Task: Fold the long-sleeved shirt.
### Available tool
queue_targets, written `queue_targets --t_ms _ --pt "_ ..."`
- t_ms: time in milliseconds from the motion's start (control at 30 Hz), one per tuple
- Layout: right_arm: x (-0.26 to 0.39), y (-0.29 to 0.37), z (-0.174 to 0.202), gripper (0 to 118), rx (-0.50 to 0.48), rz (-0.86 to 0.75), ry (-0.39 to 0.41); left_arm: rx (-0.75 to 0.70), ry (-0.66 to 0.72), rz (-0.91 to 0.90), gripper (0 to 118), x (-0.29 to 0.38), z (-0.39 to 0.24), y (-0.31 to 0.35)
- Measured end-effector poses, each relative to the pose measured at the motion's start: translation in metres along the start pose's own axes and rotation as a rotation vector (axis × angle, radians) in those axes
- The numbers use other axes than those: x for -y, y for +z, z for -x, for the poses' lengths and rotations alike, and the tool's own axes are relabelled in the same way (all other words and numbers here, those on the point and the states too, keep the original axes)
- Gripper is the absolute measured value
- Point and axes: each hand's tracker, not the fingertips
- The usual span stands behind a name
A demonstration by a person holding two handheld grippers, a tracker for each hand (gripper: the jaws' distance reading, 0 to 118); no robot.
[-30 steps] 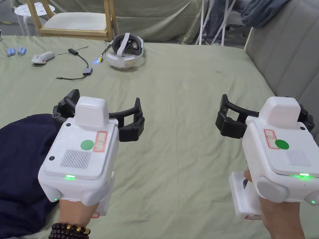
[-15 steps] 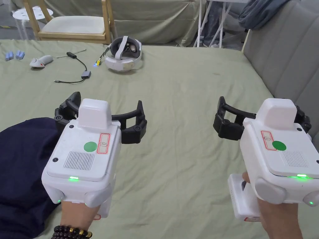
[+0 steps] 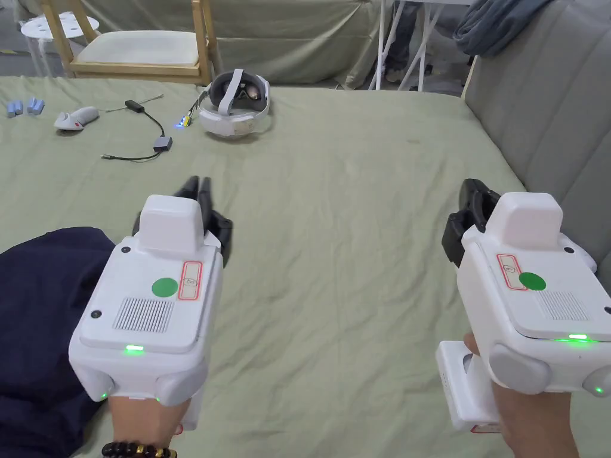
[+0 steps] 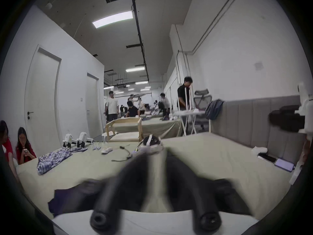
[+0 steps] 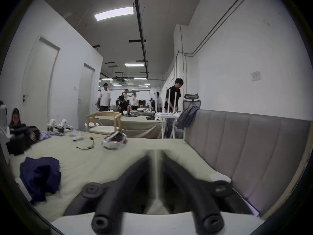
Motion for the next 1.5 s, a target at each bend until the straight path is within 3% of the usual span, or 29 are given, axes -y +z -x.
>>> queue_targets --t_ms 33,100,233,367,700,833,867,900,933,967,1000,1067,1233,1367,1400,1433,1467,1500 --pt "0.000 0.003 0.000 2 0.029 0.012 -0.009 -0.038 -0.015 0.022 9 0.000 -0.001 -0.001" --pt "-0.002 0.004 -0.004 2 -0.063 0.027 -0.048 -0.009 0.019 0.012 9 0.003 0.004 0.000" --pt "0.000 0.004 0.006 2 -0.026 0.006 -0.044 -0.040 0.047 0.012 9 0.006 0.017 0.005" --pt "-0.004 0.000 0.038 2 -0.083 0.006 -0.056 -0.116 0.031 0.012 4 0.008 0.052 0.016" --pt "-0.019 -0.004 0.215 2 -0.569 -0.014 -0.069 -0.409 0.040 0.058 3 0.010 0.167 0.076" --pt "-0.019 -0.003 0.255 2 -0.642 0.026 -0.023 -0.433 0.035 0.093 3 0.013 0.185 0.086" --pt "-0.019 -0.004 0.261 2 -0.644 0.039 -0.013 -0.433 0.037 0.140 9 0.015 0.187 0.084" --pt "-0.020 -0.005 0.264 3 -0.646 0.043 -0.011 -0.434 0.037 0.191 27 0.019 0.188 0.083" --pt "-0.020 -0.005 0.266 2 -0.649 0.047 -0.011 -0.428 0.044 0.227 69 0.022 0.190 0.079" --pt "-0.021 -0.004 0.264 2 -0.655 0.047 -0.011 -0.383 0.076 0.310 96 0.029 0.194 0.070" --pt "-0.021 -0.003 0.264 2 -0.659 0.049 -0.007 -0.338 0.123 0.360 110 0.036 0.199 0.061" --pt "-0.021 -0.004 0.264 2 -0.661 0.052 0.009 -0.267 0.177 0.470 104 0.047 0.201 0.047" --pt "-0.014 -0.003 0.260 2 -0.646 0.076 0.025 -0.154 0.207 0.670 106 0.084 0.177 0.009" --pt "-0.007 -0.009 0.255 3 -0.615 0.100 0.027 -0.143 0.144 0.876 104 0.128 0.157 -0.038" --pt "-0.006 -0.011 0.252 2 -0.611 0.102 0.030 -0.153 0.137 0.919 98 0.139 0.156 -0.049" --pt "-0.006 -0.011 0.249 2 -0.602 0.101 0.029 -0.186 0.133 0.935 72 0.144 0.155 -0.054" --pt "-0.006 -0.012 0.246 2 -0.593 0.101 0.026 -0.219 0.148 0.945 38 0.147 0.157 -0.057" --pt "-0.008 -0.008 0.242 2 -0.587 0.100 0.022 -0.255 0.145 0.937 14 0.149 0.160 -0.058"
